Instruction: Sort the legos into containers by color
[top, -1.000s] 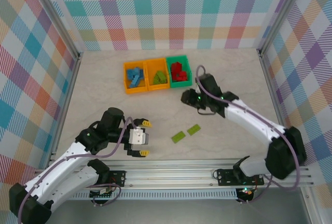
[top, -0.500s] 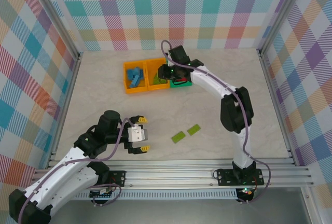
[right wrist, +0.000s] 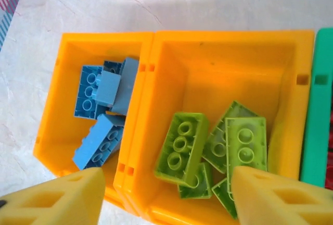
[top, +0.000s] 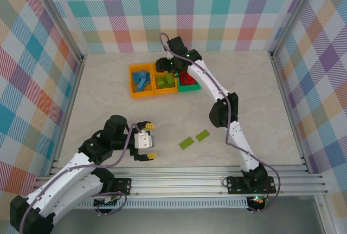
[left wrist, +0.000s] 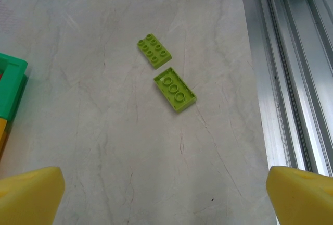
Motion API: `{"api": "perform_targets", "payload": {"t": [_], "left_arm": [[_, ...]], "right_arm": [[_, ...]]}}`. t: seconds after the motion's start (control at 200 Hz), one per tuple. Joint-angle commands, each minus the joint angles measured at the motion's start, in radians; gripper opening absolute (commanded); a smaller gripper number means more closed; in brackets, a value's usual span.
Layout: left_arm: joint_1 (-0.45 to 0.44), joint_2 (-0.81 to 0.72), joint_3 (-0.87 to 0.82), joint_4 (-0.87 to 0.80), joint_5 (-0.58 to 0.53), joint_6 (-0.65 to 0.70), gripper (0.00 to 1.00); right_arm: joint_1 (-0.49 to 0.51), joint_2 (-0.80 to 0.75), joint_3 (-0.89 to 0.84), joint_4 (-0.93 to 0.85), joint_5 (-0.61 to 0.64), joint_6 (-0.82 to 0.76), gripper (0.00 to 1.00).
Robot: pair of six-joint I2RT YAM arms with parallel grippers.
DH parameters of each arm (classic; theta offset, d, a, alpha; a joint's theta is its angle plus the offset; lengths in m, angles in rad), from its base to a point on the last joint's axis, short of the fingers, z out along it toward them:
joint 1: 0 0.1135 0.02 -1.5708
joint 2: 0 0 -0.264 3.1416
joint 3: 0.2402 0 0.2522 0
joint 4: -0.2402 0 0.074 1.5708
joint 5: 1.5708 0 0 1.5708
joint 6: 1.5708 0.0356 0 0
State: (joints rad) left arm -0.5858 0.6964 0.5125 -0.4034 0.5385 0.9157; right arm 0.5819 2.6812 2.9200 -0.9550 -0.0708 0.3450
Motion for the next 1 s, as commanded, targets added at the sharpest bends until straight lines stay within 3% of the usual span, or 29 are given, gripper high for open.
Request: {"api": "perform_targets", "payload": {"t": [0.0,0.26,0.41,0.51,0.725,0.805,0.995], "left_arm": [[0.007,0.003,-0.005,0.031,0.006,-0.045,1.00],[0.007,0.053,0.024,0.062,-0.026,-0.174,1.00],[0.007,0.108,0.113,0.106,-0.218,-0.535,1.00],[0.000,0.197,0.208,0.050,-0.195,-0.669,1.00],[-0.093,0.315,0.363,-0.118,-0.264,-0.772,0.98],[-0.149,0.325,0.368,-0.100,-0.301,-0.814,0.99],[-0.294,0.430,0.395,-0.066,-0.446,-0.900,0.98]], "right_arm": [[-0.007,0.048,0.157,-0.248,0.005,-0.054,0.70],[-0.001,0.023,0.232,-0.477,-0.021,-0.191,0.78],[0.001,-0.045,0.197,-0.645,0.013,-0.252,0.89],[0.022,-0.150,0.074,-0.661,0.085,-0.273,0.91],[0.035,-0.524,-0.404,-0.626,0.255,-0.322,0.94],[0.035,-0.733,-0.675,-0.531,0.238,-0.324,1.00],[0.029,-1.204,-1.223,-0.323,0.180,-0.205,1.00]]}}
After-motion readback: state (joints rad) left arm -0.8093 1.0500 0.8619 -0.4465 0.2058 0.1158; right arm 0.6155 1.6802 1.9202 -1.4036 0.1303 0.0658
